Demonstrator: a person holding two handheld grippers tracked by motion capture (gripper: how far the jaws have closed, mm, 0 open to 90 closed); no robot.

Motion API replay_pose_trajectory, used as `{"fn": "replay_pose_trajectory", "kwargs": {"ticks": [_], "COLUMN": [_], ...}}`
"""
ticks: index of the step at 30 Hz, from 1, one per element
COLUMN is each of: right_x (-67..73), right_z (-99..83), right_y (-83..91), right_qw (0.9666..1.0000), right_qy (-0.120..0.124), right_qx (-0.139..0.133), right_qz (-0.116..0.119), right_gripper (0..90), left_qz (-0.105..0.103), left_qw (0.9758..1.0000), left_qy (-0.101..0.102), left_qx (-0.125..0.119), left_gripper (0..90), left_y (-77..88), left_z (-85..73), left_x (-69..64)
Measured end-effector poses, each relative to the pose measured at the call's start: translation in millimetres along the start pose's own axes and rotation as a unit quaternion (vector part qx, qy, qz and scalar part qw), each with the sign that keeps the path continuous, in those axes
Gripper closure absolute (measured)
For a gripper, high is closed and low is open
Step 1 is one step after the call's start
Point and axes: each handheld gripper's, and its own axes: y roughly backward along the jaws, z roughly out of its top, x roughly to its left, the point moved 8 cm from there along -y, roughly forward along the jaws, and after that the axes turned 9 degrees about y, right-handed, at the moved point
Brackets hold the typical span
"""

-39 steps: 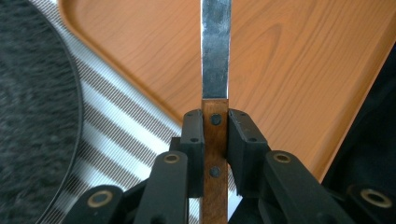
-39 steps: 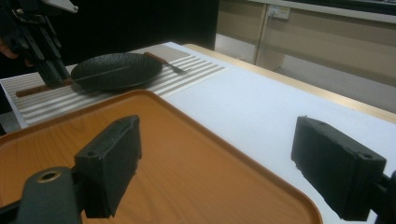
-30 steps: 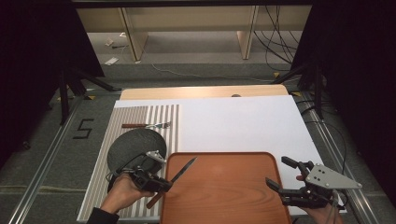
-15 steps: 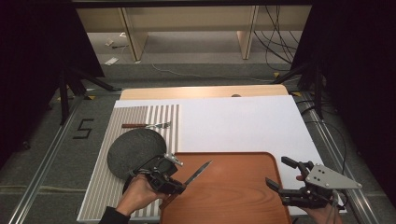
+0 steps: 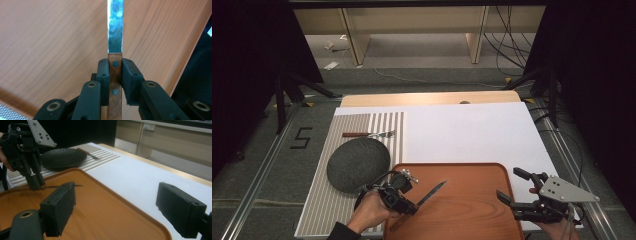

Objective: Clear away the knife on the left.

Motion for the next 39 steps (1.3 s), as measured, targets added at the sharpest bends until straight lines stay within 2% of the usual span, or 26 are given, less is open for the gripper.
{"fn": "replay_pose_trajectory", "kwargs": {"ticks": [10,16,22,27,30,33,36,39], "right_x": [-0.1,0.1,0.4,0.5,0.7,0.2,0.2,0.4], "right_z": [0.1,0.2,0.1,0.2,0.3,0.0,-0.1,0.1], "right_y": [0.9,1.0,1.1,0.9,0.8,1.0,0.6,0.7], "right_qw": [1.0000,1.0000,1.0000,1.0000,1.0000,1.0000,1.0000,1.0000], "right_qy": [0.001,0.001,0.002,0.002,0.002,0.002,0.001,0.003], "right_qx": [0.001,0.000,0.001,0.001,0.000,0.001,0.001,0.000], "right_qz": [0.000,0.000,0.001,0.002,0.001,0.002,0.001,0.001], "right_gripper": [17.2,17.2,17.2,17.2,17.2,17.2,17.2,17.2], "left_qz": [0.007,0.011,0.019,0.019,0.022,0.021,0.019,0.025], "left_qw": [0.9994,0.9990,0.9989,0.9992,0.9995,0.9995,0.9989,0.9983], "left_qy": [0.014,0.024,0.022,0.003,-0.011,-0.018,-0.017,-0.036], "left_qx": [0.031,0.036,0.038,0.035,0.019,-0.015,-0.039,-0.038], "left_gripper": [77.0,76.9,76.2,73.2,61.7,52.7,50.1,49.9], "left_y": [-15.0,-20.1,-23.1,-23.2,-19.0,-12.8,-10.3,-13.3], "left_z": [-8.2,-9.8,-11.6,-11.9,-8.1,-0.9,5.3,7.7], "left_x": [1.5,3.2,4.1,2.3,-0.5,-6.0,-13.0,-19.0]}}
